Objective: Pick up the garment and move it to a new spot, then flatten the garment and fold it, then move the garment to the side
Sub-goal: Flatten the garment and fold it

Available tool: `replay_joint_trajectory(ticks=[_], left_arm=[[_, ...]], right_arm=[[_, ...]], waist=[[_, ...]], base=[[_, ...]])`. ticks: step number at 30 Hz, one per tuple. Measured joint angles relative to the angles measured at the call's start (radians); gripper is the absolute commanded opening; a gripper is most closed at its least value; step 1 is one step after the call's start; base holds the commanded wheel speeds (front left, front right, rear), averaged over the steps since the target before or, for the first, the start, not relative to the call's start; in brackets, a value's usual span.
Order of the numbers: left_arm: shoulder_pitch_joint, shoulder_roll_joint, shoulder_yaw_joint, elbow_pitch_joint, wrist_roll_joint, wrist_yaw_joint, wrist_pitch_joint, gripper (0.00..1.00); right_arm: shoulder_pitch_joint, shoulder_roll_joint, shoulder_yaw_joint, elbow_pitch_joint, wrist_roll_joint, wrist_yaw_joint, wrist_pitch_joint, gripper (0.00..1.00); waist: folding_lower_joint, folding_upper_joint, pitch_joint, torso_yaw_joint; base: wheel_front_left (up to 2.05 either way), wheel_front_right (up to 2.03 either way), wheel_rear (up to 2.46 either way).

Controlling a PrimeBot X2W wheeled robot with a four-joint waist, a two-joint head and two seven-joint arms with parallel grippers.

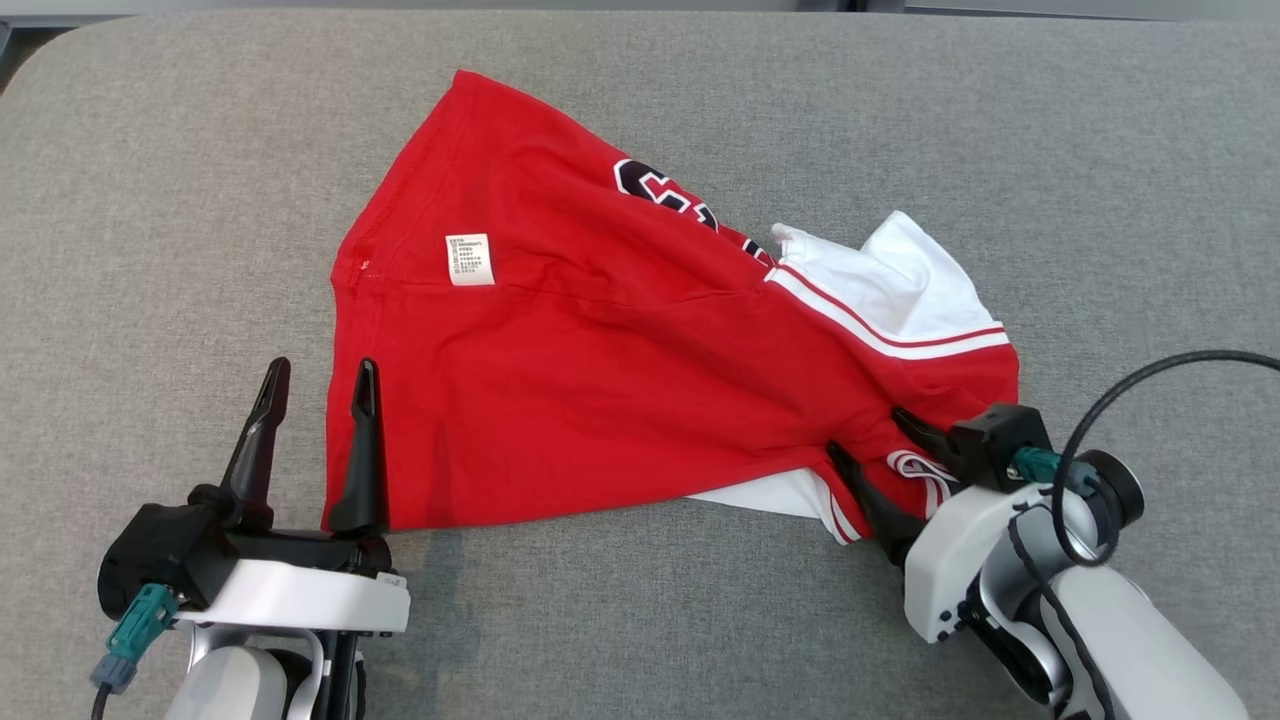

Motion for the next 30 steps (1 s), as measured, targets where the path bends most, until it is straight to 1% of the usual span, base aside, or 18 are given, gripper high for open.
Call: replay_joint_trajectory(ticks=[1,2,3,4,9,11,16,20,27,30], left_arm=[[-0.002,-0.001,0.002,0.002,0.000,0.000,-0.001,1.00],[-0.003,-0.002,0.004,0.003,0.000,-0.002,-0.001,1.00],[-0.004,-0.003,0.006,0.005,0.000,-0.004,-0.001,1.00],[-0.005,-0.004,0.008,0.006,0.000,-0.006,-0.001,1.00],[-0.005,-0.016,0.019,0.007,0.006,-0.015,-0.001,1.00],[-0.005,-0.019,0.029,0.007,0.009,-0.018,-0.001,1.00],[0.004,-0.020,0.045,0.012,0.016,-0.024,-0.001,1.00],[0.016,-0.018,0.051,0.018,0.017,-0.025,-0.001,1.00],[0.055,-0.008,0.051,0.026,0.017,-0.025,0.004,1.00],[0.065,0.004,0.049,0.026,0.016,-0.025,0.015,1.00]], right_arm=[[-0.013,-0.003,0.009,0.003,0.001,0.000,0.016,1.00],[-0.021,-0.003,0.012,0.009,0.004,0.000,0.033,0.93],[-0.031,-0.004,0.015,0.014,0.006,0.000,0.057,0.24],[-0.040,-0.006,0.019,0.017,0.011,0.000,0.070,0.00],[-0.045,-0.020,0.010,0.009,0.026,0.002,0.088,0.00],[-0.027,-0.028,-0.006,-0.017,0.025,0.004,0.087,0.00],[0.053,-0.054,-0.060,-0.072,0.025,0.005,0.086,0.00],[0.131,-0.059,-0.107,-0.123,0.023,0.004,0.087,0.00],[0.274,-0.032,-0.185,-0.207,0.015,0.002,0.089,0.00],[0.311,-0.012,-0.199,-0.231,0.013,0.000,0.098,0.00]], waist=[[0.0000,0.0000,0.001,-0.002],[0.0000,0.0000,0.001,-0.004],[0.0000,0.0000,0.002,-0.006],[0.0000,0.0000,0.001,-0.007],[0.0000,0.0000,0.000,-0.010],[0.0000,0.0000,-0.001,-0.016],[0.0000,0.0000,-0.017,-0.032],[0.0000,0.0000,-0.038,-0.050],[0.0000,0.0000,-0.091,-0.080],[0.0000,0.0000,-0.111,-0.090]], base=[[0.00,0.00,0.00],[0.00,0.00,0.00],[0.00,0.00,0.00],[0.00,0.00,0.00],[0.00,0.00,0.00],[0.00,0.00,0.00],[0.00,0.00,0.00],[0.00,0.00,0.00],[0.00,0.00,0.00],[0.00,0.00,0.00]])
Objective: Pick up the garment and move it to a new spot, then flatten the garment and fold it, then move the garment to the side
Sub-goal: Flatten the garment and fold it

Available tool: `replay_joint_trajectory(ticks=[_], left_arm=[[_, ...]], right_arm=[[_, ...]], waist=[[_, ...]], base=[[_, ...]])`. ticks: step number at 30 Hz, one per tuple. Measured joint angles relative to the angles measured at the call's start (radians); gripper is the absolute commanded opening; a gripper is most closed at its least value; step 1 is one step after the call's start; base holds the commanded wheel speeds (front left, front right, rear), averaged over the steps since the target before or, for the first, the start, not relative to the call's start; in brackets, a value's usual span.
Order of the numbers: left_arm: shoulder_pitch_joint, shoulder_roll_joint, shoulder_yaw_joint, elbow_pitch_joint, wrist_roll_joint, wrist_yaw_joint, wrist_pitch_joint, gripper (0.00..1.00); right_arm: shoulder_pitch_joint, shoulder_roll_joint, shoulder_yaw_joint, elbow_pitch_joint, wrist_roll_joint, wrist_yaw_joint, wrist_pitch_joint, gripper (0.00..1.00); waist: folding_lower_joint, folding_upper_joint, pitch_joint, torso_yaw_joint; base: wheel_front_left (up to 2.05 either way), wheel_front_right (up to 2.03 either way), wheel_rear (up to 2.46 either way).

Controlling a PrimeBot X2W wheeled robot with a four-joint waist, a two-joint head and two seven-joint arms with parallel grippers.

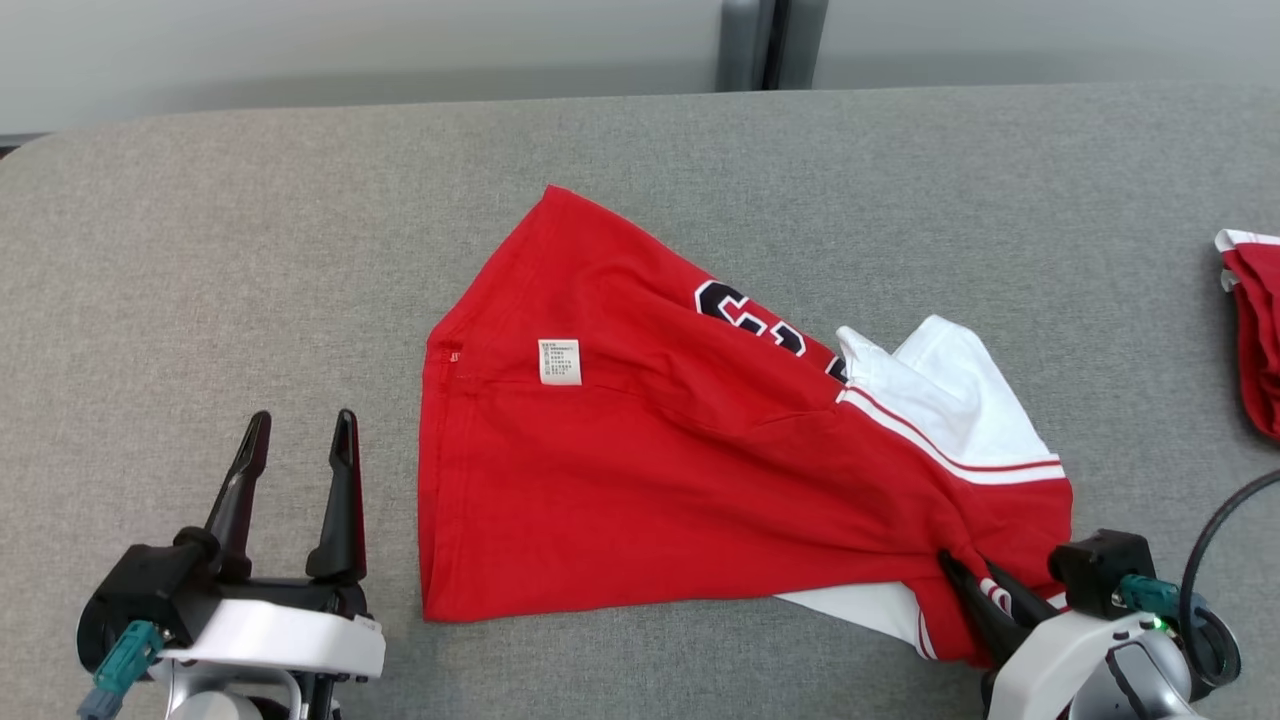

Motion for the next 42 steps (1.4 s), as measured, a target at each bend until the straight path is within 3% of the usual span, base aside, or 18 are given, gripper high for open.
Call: replay_joint_trajectory(ticks=[1,2,3,8,14,19,39,42], left_arm=[[0.007,0.001,0.000,0.000,0.000,0.000,0.001,1.00],[0.012,0.002,-0.002,0.001,0.000,0.000,0.007,1.00],[0.012,0.003,-0.003,0.002,0.000,0.000,0.009,1.00],[0.017,0.007,-0.010,0.005,-0.001,0.000,0.018,1.00],[0.034,0.011,-0.018,0.004,-0.006,0.007,0.035,1.00],[0.041,0.019,-0.024,-0.012,-0.006,0.009,0.050,1.00],[0.068,0.038,-0.047,-0.048,-0.017,0.020,0.114,1.00],[0.036,0.038,-0.074,-0.047,-0.028,-0.003,0.156,1.00]], right_arm=[[0.010,0.004,-0.003,-0.006,0.001,0.000,0.001,0.00],[0.016,0.006,-0.004,-0.013,0.001,0.000,0.001,0.35],[0.019,0.008,-0.006,-0.019,0.000,0.000,0.000,1.00],[0.027,0.025,-0.026,-0.050,0.001,0.000,-0.044,1.00],[0.026,0.078,-0.137,-0.136,-0.002,0.000,-0.229,1.00],[0.026,0.099,-0.195,-0.180,-0.017,0.000,-0.294,1.00],[0.052,0.125,-0.245,-0.192,-0.021,-0.001,-0.309,1.00],[0.048,0.125,-0.248,-0.191,-0.021,0.000,-0.306,1.00]], waist=[[0.0000,0.0000,-0.005,-0.003],[0.0000,0.0000,-0.009,-0.005],[0.0000,0.0000,-0.012,-0.007],[0.0000,0.0000,-0.024,-0.010],[0.0000,0.0000,-0.045,-0.013],[0.0000,0.0000,-0.057,-0.016],[0.0000,0.0000,-0.068,-0.022],[0.0000,0.0000,-0.057,-0.021]], base=[[0.00,0.00,0.00],[0.00,0.00,0.00],[0.00,0.00,0.00],[0.00,0.00,0.00],[0.00,0.00,0.00],[0.00,0.00,0.00],[0.00,0.00,0.00],[0.00,0.00,0.00]])
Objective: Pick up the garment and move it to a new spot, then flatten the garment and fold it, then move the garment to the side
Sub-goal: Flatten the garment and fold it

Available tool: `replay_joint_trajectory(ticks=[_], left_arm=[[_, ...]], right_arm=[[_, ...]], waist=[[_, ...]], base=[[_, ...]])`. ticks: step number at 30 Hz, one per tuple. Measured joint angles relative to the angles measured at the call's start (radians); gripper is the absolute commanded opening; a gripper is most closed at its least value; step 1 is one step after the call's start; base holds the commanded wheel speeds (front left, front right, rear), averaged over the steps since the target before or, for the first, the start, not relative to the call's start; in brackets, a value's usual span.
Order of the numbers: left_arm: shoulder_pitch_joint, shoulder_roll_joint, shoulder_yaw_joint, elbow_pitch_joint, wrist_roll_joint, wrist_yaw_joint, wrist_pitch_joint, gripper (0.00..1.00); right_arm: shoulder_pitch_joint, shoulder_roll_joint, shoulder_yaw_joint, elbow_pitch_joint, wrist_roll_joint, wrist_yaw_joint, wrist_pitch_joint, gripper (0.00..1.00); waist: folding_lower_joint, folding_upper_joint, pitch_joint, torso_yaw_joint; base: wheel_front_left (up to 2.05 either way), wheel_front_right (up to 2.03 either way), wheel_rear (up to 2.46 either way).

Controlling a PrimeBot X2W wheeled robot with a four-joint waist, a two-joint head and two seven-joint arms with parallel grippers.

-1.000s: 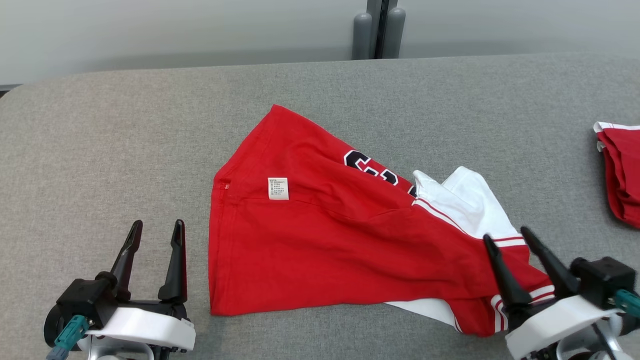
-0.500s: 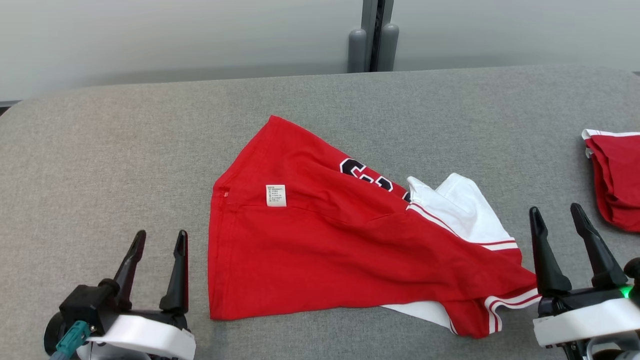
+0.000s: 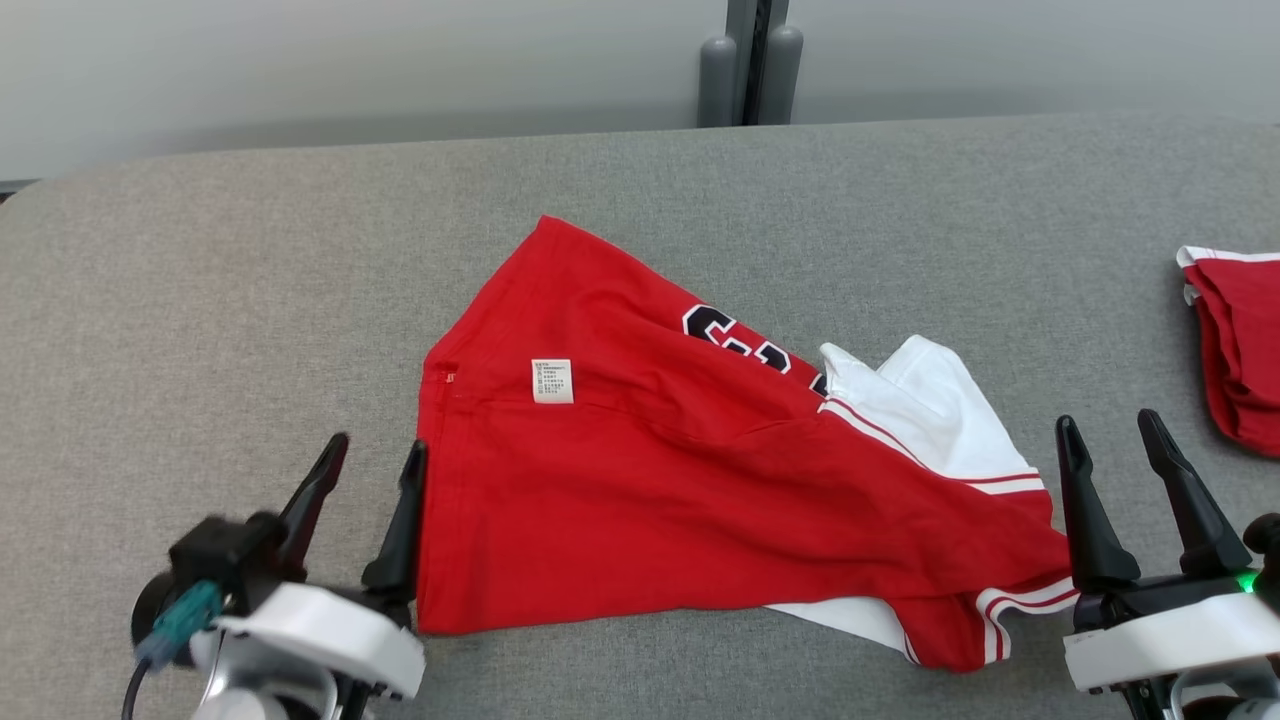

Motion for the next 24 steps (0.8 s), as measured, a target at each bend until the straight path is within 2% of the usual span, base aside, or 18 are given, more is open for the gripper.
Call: replay_joint_trajectory(ticks=[6,11,18,24], left_arm=[[-0.144,0.006,-0.062,0.061,-0.028,-0.066,0.145,1.00],[-0.245,0.005,-0.080,0.180,-0.074,-0.113,0.233,1.00],[-0.335,0.025,-0.071,0.340,-0.091,-0.139,0.229,1.00],[-0.380,0.035,-0.070,0.426,-0.098,-0.152,0.212,1.00]], right_arm=[[-0.025,-0.002,0.009,-0.007,-0.002,0.000,0.003,1.00],[-0.045,0.001,0.022,-0.001,-0.002,0.000,0.001,1.00],[-0.058,0.009,0.026,0.021,0.001,0.000,-0.014,1.00],[-0.068,0.014,0.025,0.035,0.001,0.000,-0.025,1.00]], waist=[[0.0000,0.0000,0.039,-0.007],[0.0000,0.0000,0.074,-0.036],[0.0000,0.0000,0.112,-0.082],[0.0000,0.0000,0.137,-0.097]], base=[[0.00,0.00,0.00],[0.00,0.00,0.00],[0.00,0.00,0.00],[0.00,0.00,0.00]])
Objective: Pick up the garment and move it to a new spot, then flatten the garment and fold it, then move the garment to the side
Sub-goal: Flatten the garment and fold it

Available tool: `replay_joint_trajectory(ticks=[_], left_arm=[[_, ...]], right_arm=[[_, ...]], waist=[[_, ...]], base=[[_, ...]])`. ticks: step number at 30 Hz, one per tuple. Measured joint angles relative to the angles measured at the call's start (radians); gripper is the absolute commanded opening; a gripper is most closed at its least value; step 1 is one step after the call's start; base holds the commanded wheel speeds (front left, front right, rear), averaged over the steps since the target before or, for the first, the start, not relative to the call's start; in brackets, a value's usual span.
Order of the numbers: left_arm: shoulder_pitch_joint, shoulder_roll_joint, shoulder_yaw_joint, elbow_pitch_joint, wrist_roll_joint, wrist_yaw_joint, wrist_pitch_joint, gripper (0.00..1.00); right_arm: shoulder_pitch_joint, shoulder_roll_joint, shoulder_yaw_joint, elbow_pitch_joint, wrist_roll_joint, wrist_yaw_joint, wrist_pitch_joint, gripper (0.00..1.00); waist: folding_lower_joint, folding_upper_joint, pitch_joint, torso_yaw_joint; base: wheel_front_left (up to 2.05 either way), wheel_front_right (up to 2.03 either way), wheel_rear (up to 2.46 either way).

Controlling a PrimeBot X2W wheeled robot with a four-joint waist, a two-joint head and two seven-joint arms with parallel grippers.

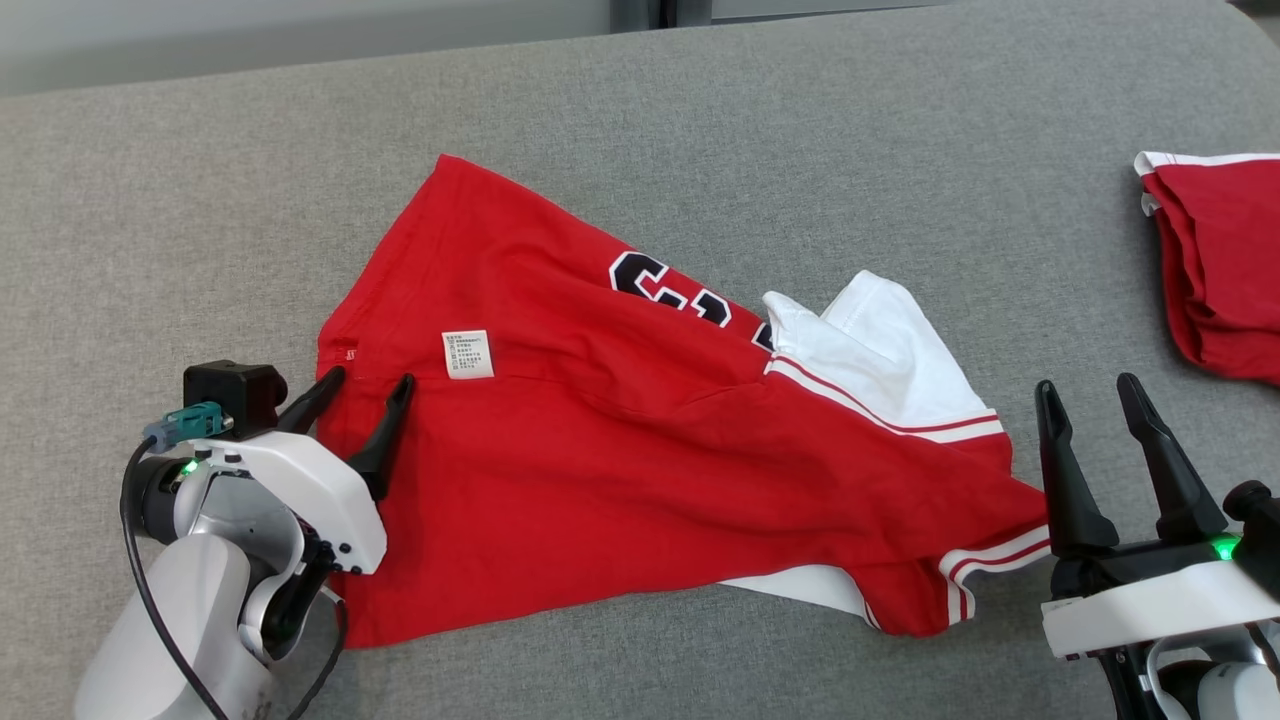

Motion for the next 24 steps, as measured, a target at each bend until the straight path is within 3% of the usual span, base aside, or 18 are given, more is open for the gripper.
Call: replay_joint_trajectory(ticks=[7,8,10,12,13,24], left_arm=[[-0.037,0.001,-0.029,0.063,-0.014,-0.020,-0.013,1.00],[-0.040,0.001,-0.031,0.067,-0.015,-0.023,-0.017,0.95],[-0.040,0.002,-0.037,0.072,-0.015,-0.023,-0.028,0.43],[-0.040,0.002,-0.043,0.074,-0.015,-0.025,-0.042,0.04],[-0.040,0.002,-0.046,0.076,-0.015,-0.027,-0.045,0.00],[-0.043,0.017,-0.067,0.043,-0.002,-0.029,-0.083,0.00]], right_arm=[[-0.013,0.002,0.002,0.008,-0.002,0.000,-0.002,1.00],[-0.014,0.002,0.001,0.008,-0.002,0.000,-0.003,1.00],[-0.014,0.002,0.001,0.010,-0.002,0.000,-0.006,1.00],[-0.014,0.003,-0.001,0.012,-0.002,0.000,-0.006,1.00],[-0.014,0.004,-0.002,0.013,-0.002,0.000,-0.006,1.00],[-0.050,-0.024,-0.031,0.047,-0.001,0.000,0.016,1.00]], waist=[[0.0000,0.0000,0.012,-0.003],[0.0000,0.0000,0.012,-0.003],[0.0000,0.0000,0.012,-0.002],[0.0000,0.0000,0.012,-0.001],[0.0000,0.0000,0.012,-0.001],[0.0000,0.0000,0.016,0.023]], base=[[0.00,0.00,0.00],[0.00,0.00,0.00],[0.00,0.00,0.00],[0.00,0.00,0.00],[0.00,0.00,0.00],[0.00,0.00,0.00]])
